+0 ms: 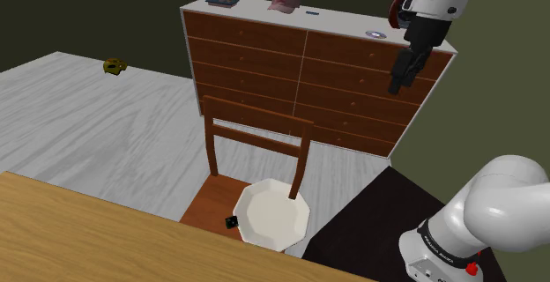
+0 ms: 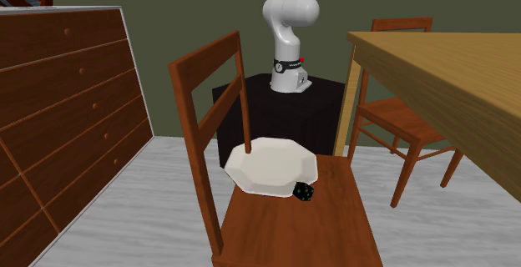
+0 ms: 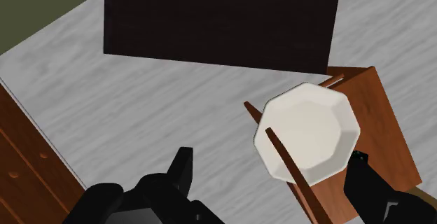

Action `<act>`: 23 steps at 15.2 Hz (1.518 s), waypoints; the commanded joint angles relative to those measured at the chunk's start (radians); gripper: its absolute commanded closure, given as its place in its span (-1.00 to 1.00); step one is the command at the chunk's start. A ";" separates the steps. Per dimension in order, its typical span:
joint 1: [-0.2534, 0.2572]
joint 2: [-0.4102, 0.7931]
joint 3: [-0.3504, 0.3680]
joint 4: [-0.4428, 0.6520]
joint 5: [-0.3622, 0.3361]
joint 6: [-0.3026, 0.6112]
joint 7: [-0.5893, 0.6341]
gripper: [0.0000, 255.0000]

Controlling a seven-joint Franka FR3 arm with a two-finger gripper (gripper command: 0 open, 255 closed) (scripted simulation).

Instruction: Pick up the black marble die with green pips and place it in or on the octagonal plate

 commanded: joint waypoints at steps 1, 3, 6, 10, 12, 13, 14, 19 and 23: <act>0.000 0.000 0.000 0.000 0.000 0.000 0.000 -1.00; 0.011 0.014 0.026 -0.042 0.021 0.056 0.023 -1.00; 0.029 0.046 0.065 -0.095 0.052 0.143 0.055 -1.00; 0.055 0.108 0.117 -0.149 0.093 0.263 0.095 -1.00; 0.068 0.148 0.143 -0.169 0.112 0.324 0.114 -1.00; 0.075 0.169 0.157 -0.176 0.122 0.354 0.123 -1.00; 0.082 0.193 0.170 -0.183 0.131 0.385 0.133 -1.00; 0.113 0.328 0.234 -0.194 0.169 0.538 0.178 -1.00; 0.136 0.456 0.283 -0.177 0.186 0.655 0.217 -1.00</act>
